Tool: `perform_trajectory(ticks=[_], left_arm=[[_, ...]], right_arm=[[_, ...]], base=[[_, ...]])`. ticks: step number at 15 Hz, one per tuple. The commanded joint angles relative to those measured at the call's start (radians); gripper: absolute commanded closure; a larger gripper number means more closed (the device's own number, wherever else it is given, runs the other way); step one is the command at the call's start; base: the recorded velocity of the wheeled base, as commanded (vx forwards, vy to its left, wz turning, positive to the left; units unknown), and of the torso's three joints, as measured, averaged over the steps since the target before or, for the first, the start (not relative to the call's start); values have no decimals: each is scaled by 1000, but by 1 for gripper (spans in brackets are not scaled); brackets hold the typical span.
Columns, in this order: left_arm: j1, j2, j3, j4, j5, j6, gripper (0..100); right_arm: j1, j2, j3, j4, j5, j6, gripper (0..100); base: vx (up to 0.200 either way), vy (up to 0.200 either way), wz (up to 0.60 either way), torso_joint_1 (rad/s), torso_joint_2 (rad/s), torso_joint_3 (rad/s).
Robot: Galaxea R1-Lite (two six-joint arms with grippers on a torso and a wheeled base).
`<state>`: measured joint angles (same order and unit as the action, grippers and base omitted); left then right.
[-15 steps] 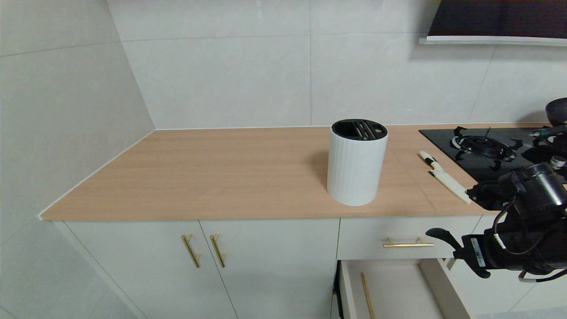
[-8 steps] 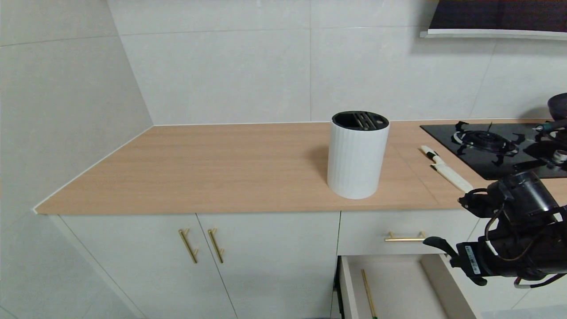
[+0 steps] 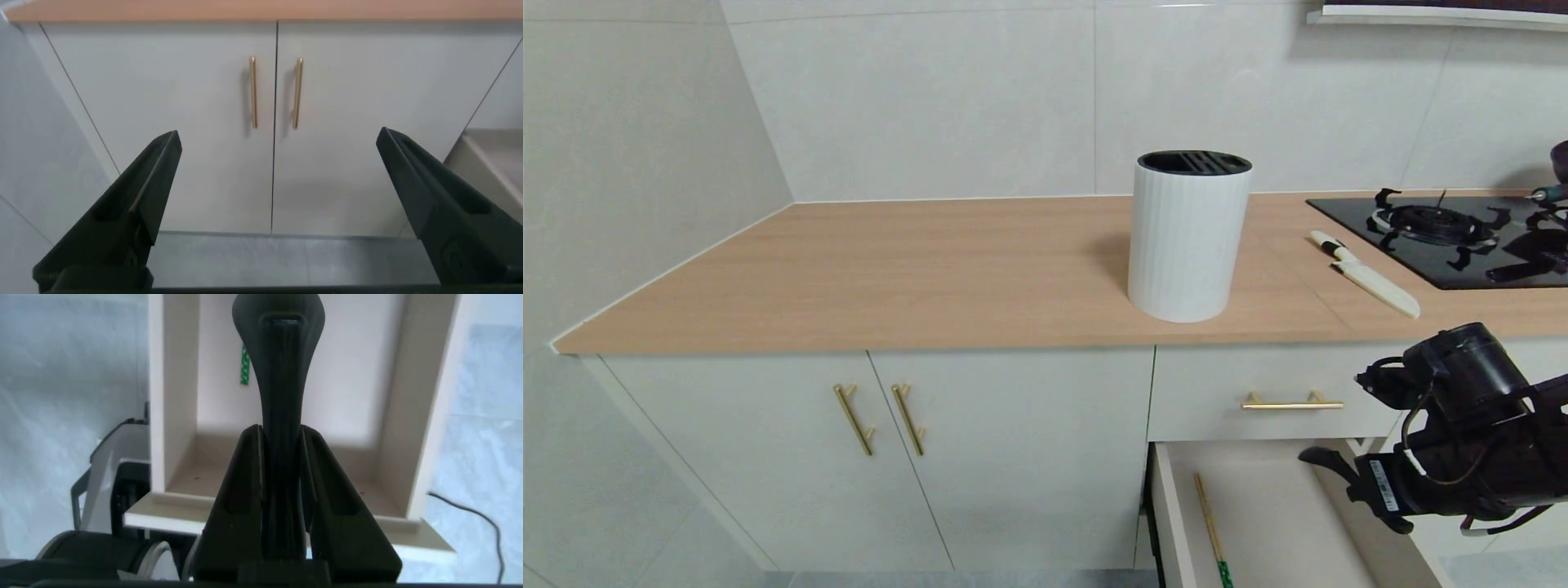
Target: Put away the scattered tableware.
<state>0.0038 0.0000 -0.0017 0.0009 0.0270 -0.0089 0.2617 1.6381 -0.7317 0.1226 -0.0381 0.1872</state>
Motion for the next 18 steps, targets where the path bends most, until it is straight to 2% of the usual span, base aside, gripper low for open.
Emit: perform_trajectory(ticks=[1, 9, 14, 18], left_arm=[[1, 0, 0, -1, 1, 0, 0], [1, 0, 0, -1, 1, 0, 0], [1, 0, 0, -1, 1, 0, 0], [1, 0, 0, -1, 1, 0, 0]], right_arm=[[4, 16, 2, 0, 0, 0, 100], [27, 37, 6, 0, -5, 3, 100], [27, 60, 11, -21, -16, 3, 100], [34, 128, 11, -40, -16, 3, 100]], base=[[0, 0, 0, -173, 491, 315], [0, 0, 0, -134, 469, 332], [0, 0, 0, -54, 433, 379], [0, 0, 0, -8, 102, 92]])
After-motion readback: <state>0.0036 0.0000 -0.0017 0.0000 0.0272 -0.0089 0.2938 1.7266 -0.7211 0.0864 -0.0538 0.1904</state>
